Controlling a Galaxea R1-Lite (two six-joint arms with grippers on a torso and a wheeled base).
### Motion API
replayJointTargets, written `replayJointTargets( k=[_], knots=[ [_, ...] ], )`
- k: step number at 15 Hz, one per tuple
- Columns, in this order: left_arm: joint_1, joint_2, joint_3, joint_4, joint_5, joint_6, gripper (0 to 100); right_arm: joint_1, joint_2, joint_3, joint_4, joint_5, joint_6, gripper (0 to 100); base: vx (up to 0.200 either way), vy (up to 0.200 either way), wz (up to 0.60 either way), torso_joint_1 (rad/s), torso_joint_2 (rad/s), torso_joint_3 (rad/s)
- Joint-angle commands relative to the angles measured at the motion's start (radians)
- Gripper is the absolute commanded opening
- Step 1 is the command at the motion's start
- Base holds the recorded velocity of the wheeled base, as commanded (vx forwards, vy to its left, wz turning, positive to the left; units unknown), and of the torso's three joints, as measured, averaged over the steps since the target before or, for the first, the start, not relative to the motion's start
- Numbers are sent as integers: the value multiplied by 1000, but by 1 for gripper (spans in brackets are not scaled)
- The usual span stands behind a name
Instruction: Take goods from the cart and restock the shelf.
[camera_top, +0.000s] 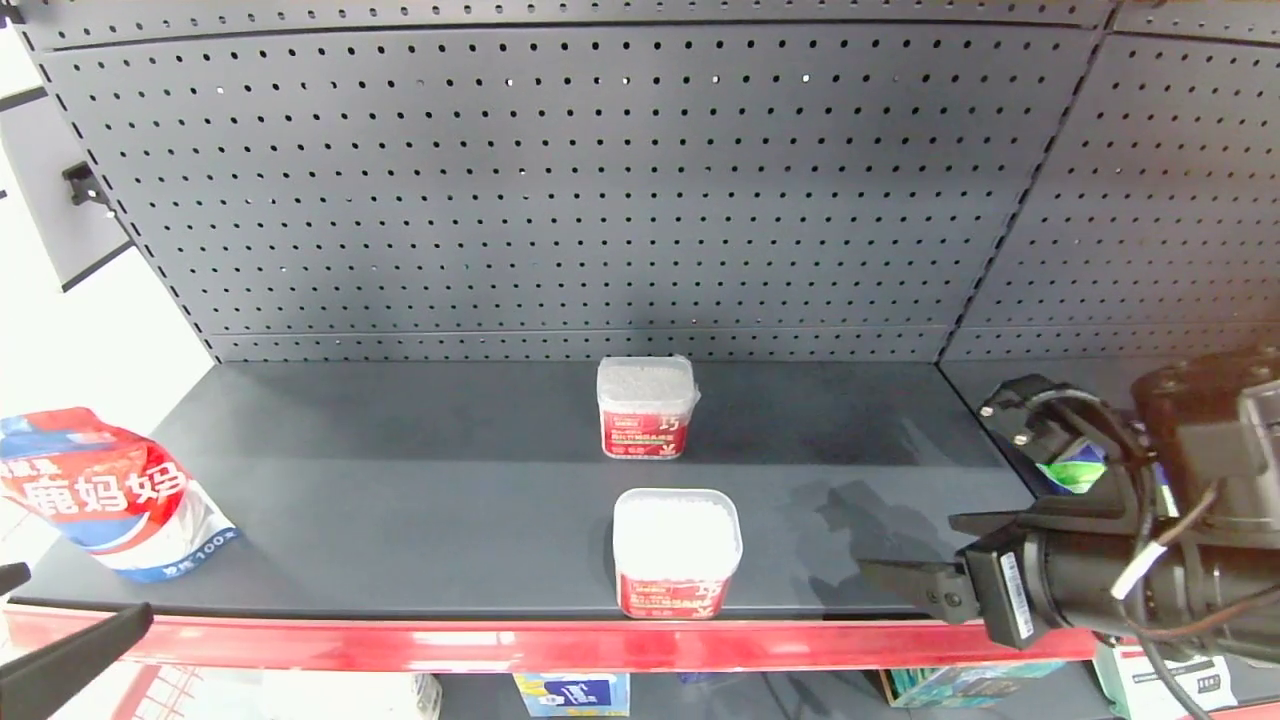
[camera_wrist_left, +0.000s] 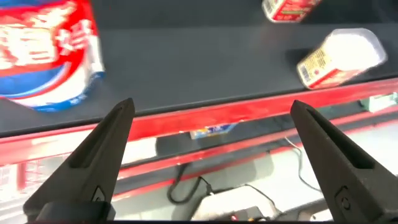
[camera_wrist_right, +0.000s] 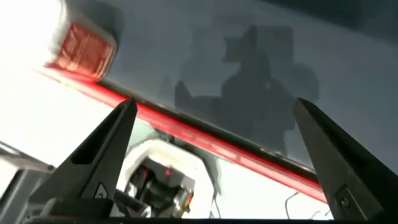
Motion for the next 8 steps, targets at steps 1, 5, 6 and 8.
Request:
replayJointTargets(
  k=[1, 5, 6, 8],
  knots=[
    [0, -12, -1, 0, 10, 1, 100, 36, 106, -6, -14, -4, -2, 100, 0, 0, 0, 0, 0, 0],
    [0, -39, 17, -3, 7, 1, 100, 99, 141, -13, -15, -79, -2, 100, 0, 0, 0, 0, 0, 0],
    [0, -40, 9, -4, 7, 1, 100, 113, 150, -39, -15, -84, -2, 100, 0, 0, 0, 0, 0, 0],
    [0, -42, 11, -24, 5, 1, 100, 125, 167, -84, -12, -87, -2, 100, 0, 0, 0, 0, 0, 0]
  ],
)
